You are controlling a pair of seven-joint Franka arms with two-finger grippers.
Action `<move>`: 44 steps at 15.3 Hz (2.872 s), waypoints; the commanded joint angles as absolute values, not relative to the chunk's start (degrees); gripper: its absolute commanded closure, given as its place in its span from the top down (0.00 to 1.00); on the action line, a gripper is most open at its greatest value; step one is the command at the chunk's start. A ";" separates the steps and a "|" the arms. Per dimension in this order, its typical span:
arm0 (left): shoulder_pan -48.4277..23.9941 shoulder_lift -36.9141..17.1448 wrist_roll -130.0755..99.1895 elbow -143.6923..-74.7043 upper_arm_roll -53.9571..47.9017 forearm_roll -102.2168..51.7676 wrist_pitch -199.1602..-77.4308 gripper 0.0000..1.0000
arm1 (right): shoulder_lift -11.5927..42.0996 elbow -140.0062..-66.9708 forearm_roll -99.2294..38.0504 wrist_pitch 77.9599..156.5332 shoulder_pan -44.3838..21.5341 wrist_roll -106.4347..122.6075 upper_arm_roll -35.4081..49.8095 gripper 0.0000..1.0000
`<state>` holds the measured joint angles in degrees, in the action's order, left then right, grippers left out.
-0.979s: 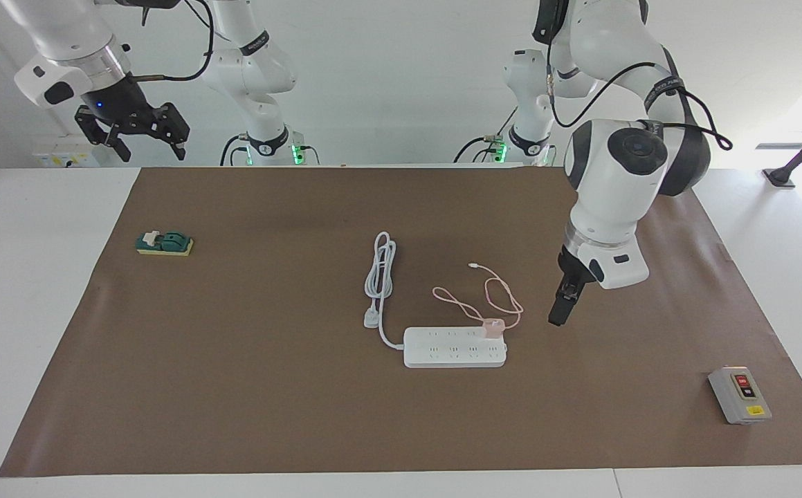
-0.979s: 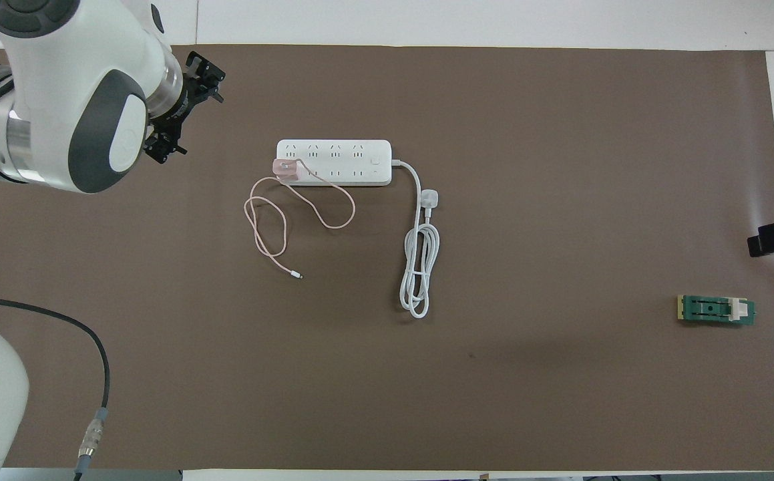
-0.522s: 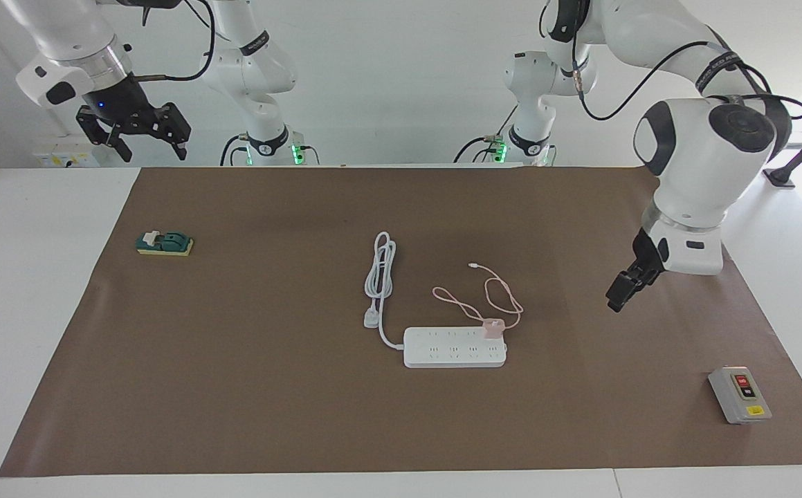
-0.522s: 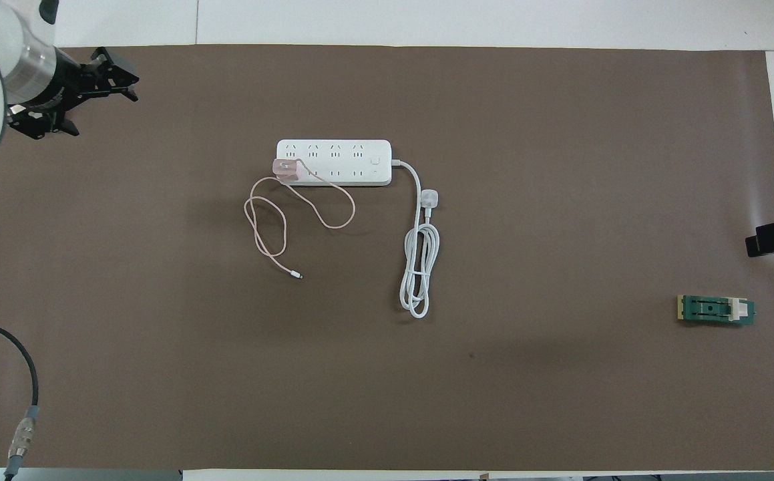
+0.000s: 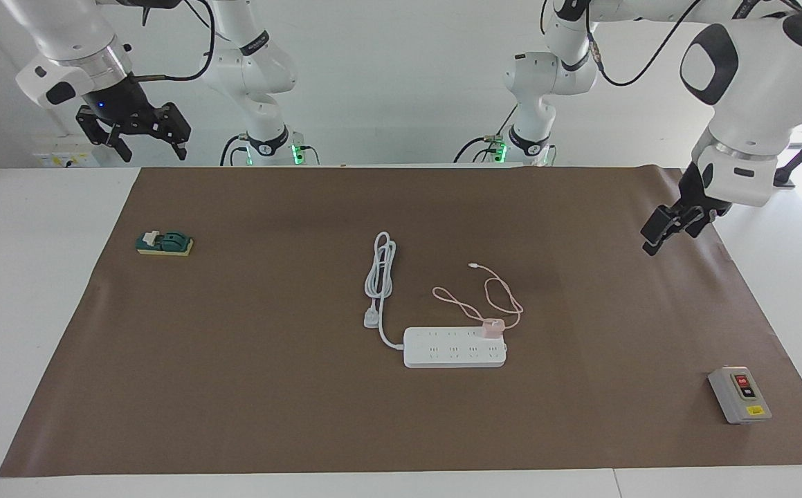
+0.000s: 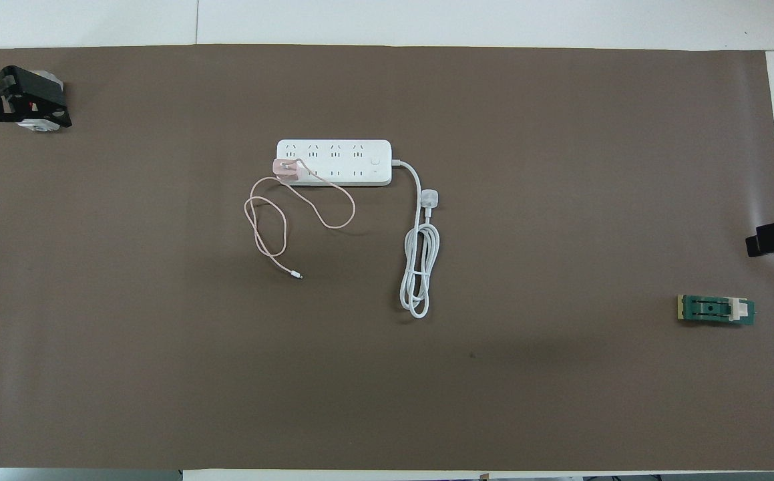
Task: Plug charger into power strip
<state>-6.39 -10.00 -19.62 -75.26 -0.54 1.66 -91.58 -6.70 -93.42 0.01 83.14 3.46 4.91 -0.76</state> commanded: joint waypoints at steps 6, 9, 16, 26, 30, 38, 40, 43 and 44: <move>-5.27 -3.79 -18.81 -89.02 -4.83 1.67 -96.92 1.00 | -7.38 -94.22 0.88 83.32 4.66 5.45 -0.09 1.00; -6.06 0.25 -18.98 -95.52 -4.57 1.41 -100.02 1.00 | -7.29 -94.04 0.88 83.58 4.75 5.36 -0.09 1.00; -8.61 3.07 -8.55 -94.75 1.03 3.52 -92.91 1.00 | -7.29 -94.04 0.88 83.50 4.83 5.45 -0.26 1.00; -5.19 2.99 -8.00 -93.16 -0.08 1.49 -90.35 1.00 | -7.38 -94.04 0.88 83.50 4.92 5.63 -0.53 1.00; -4.40 2.90 -7.82 -93.08 -0.97 1.50 -90.18 1.00 | -7.38 -94.04 0.88 83.50 4.92 5.63 -0.53 1.00; -4.39 2.46 -8.09 -91.05 -1.93 -1.05 -84.99 1.00 | -7.38 -94.04 0.88 83.67 4.83 5.45 -0.53 1.00; -4.39 2.29 -8.17 -91.14 -1.93 -1.32 -84.99 1.00 | -7.38 -94.04 0.88 83.58 4.83 5.45 -0.53 1.00; -4.39 2.29 -8.00 -91.14 -1.93 -1.23 -85.08 1.00 | -7.38 -94.04 0.88 83.58 4.92 5.45 -0.53 1.00; -4.39 2.29 -7.82 -91.14 -1.93 -1.23 -85.17 1.00 | -7.38 -94.04 0.88 83.58 4.92 5.45 -0.53 1.00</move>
<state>-5.47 2.48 -8.10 -92.06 -1.21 -0.50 -86.45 -6.72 -93.42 0.01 83.14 3.99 4.91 -1.09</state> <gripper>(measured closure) 0.000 0.000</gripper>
